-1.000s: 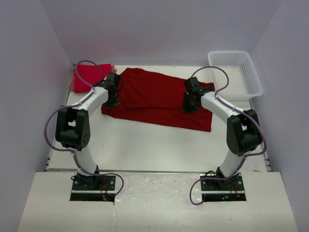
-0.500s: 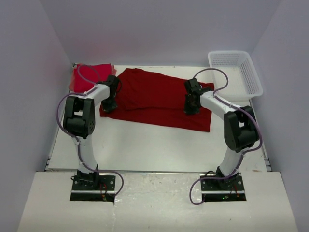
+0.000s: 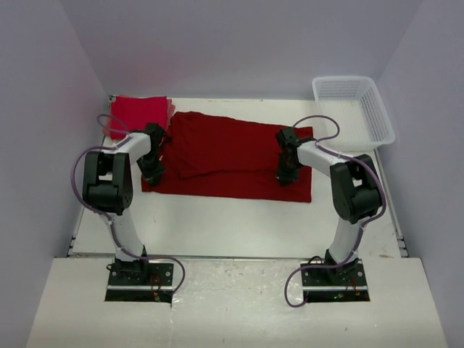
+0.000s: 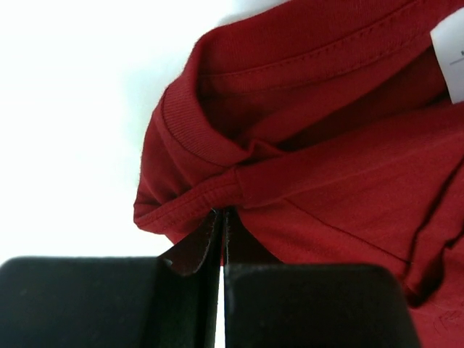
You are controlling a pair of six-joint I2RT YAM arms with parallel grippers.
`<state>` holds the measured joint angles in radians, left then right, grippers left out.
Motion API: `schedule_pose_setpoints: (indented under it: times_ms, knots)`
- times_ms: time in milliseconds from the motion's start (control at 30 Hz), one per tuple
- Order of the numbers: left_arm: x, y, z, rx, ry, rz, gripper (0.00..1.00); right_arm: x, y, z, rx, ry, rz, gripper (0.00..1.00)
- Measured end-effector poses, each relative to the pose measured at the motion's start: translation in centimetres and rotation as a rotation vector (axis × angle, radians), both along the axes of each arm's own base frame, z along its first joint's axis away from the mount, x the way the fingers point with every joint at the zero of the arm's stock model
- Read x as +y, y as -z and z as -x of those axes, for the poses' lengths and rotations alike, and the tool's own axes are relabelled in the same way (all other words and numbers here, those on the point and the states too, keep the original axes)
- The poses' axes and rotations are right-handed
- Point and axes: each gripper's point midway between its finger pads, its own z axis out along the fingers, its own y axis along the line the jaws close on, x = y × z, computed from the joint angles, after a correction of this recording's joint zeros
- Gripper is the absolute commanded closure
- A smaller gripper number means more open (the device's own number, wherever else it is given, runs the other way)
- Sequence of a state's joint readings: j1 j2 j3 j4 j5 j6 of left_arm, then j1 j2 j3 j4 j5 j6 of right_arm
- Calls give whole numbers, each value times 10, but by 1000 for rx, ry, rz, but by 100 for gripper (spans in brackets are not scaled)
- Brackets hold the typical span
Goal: Fold and stack the t-shirts
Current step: Fold the flattened tshirt in 1/3 of the way
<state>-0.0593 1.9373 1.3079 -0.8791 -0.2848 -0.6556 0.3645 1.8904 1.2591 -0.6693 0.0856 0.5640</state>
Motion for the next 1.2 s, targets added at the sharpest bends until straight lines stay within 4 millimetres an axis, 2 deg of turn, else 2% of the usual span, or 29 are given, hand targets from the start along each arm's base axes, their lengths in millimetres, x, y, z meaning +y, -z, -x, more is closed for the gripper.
schedule_pose_setpoints:
  times_ms: [467, 567, 667, 800, 867, 933, 1000, 1033, 1067, 1133, 1200]
  knots:
    - [-3, 3, 108, 144, -62, 34, 100, -6, 4, 94, 84, 140, -125, 100]
    - [-3, 1, 131, 160, -69, 36, 100, -10, 1, 118, 74, 171, -146, 100]
    - [-1, -5, 145, 167, -76, 29, 100, -14, -9, 134, 38, 192, -172, 100]
    - [4, -26, 143, 79, -93, 3, 100, -12, -32, 132, -62, 173, -212, 100]
    - [8, -46, 138, 13, -103, -18, 100, -10, -46, 128, -127, 148, -234, 100]
    - [8, -72, 125, -94, -96, -31, 100, -9, -64, 124, -192, 115, -247, 97]
    - [1, -101, 106, -233, -57, -16, 99, -4, -89, 115, -281, 70, -272, 61]
    - [-7, -115, 96, -315, -15, 16, 91, -1, -103, 109, -336, 55, -288, 43]
    - [-19, -131, 87, -407, 37, 71, 91, 1, -116, 102, -394, 43, -300, 34]
    - [-39, -154, 75, -538, 117, 164, 95, 2, -137, 91, -465, 12, -294, 33]
    - [-60, -163, 65, -604, 192, 255, 99, 4, -156, 75, -489, -4, -260, 41]
